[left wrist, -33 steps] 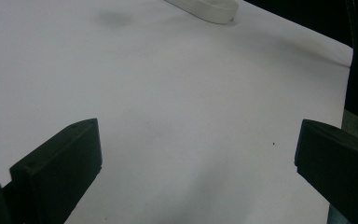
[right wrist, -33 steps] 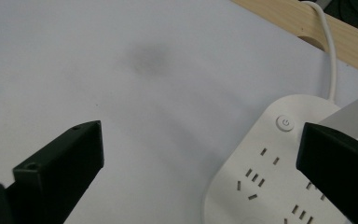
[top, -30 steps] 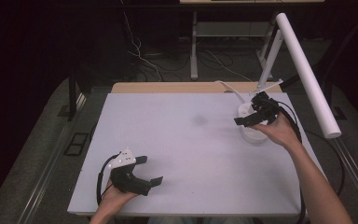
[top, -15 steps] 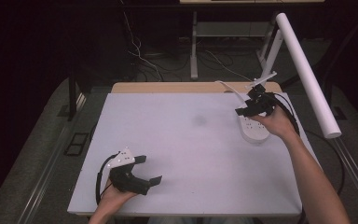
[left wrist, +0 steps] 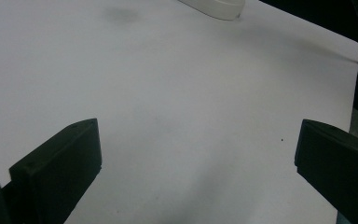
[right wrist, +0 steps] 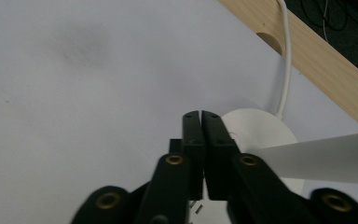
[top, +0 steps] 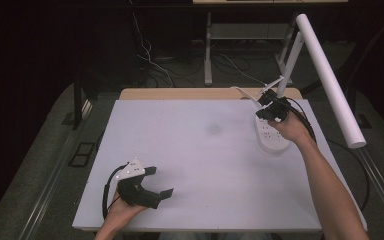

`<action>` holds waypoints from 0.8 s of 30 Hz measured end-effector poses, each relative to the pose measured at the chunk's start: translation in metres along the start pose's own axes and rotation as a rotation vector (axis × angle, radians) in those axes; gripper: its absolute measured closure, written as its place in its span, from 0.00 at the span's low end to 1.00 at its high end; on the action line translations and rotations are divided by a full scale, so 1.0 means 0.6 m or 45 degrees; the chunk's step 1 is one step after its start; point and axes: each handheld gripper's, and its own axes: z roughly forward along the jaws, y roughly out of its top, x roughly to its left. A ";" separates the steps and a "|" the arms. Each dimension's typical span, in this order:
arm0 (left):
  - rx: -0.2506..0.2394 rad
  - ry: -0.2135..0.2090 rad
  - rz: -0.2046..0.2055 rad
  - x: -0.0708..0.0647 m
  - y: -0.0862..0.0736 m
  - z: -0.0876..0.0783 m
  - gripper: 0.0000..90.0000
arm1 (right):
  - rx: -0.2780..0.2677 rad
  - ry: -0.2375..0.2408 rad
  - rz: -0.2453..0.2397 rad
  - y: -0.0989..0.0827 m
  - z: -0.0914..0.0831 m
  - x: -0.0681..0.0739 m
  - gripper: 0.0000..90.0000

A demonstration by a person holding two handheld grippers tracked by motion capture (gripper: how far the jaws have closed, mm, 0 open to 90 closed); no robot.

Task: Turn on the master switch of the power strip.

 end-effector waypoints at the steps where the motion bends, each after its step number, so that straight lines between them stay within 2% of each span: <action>1: 0.001 -0.001 0.001 0.000 0.000 0.000 0.00 | 0.007 -0.010 0.001 0.001 0.003 0.001 0.99; 12: -0.001 -0.003 -0.001 0.002 -0.001 -0.001 0.00 | 0.041 -0.084 -0.006 0.006 0.035 -0.006 0.99; 18: -0.001 -0.002 -0.003 0.003 0.000 -0.002 0.00 | 0.043 -0.109 0.030 0.005 0.043 -0.017 1.00; 24: 0.002 -0.002 0.000 0.003 -0.001 -0.002 0.00 | 0.036 -0.109 0.052 0.001 0.051 -0.031 0.99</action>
